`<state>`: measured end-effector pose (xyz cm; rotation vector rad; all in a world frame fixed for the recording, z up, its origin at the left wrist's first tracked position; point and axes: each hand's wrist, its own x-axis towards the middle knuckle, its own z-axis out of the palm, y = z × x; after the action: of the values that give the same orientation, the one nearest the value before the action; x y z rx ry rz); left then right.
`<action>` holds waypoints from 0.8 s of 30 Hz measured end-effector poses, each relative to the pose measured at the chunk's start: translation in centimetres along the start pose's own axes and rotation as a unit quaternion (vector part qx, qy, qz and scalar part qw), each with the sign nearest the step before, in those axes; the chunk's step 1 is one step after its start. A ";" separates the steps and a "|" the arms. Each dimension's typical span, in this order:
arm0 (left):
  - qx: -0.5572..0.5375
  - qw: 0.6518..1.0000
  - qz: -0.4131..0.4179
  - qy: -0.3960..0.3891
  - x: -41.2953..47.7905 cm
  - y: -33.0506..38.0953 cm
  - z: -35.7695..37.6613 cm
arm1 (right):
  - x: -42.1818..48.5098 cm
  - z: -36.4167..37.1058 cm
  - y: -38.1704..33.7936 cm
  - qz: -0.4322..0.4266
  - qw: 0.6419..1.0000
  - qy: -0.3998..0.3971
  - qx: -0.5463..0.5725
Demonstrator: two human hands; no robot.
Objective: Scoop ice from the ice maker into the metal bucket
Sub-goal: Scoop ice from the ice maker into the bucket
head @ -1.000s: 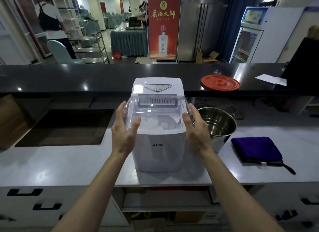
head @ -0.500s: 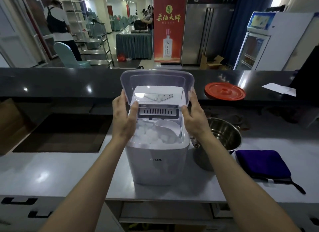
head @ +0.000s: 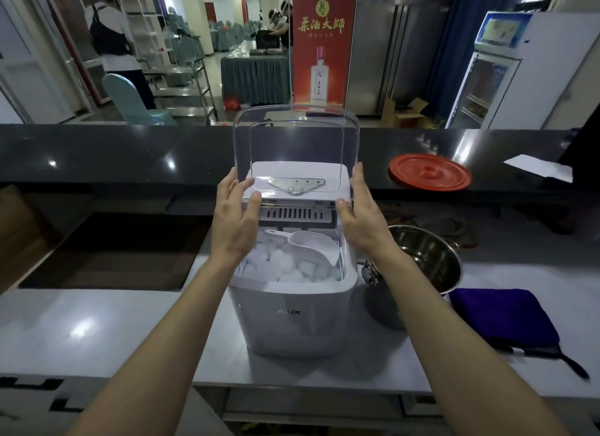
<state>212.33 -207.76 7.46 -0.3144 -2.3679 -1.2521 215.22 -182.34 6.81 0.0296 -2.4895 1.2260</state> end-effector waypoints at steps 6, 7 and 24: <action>-0.003 1.000 0.002 0.006 -0.4 -0.4 -0.2 | -0.6 0.3 0.1 0.004 1.000 0.004 0.005; -0.001 1.000 0.001 0.005 -0.5 -0.3 -0.3 | -0.8 0.2 0.0 0.006 1.000 0.005 0.005; 0.012 0.999 -0.030 -0.002 -1.8 0.7 -0.8 | -2.4 0.0 0.1 0.007 0.999 0.033 0.011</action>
<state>214.37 -207.98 7.54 -0.2389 -2.4104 -1.2490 217.42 -182.63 5.92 -0.0218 -2.4233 1.2399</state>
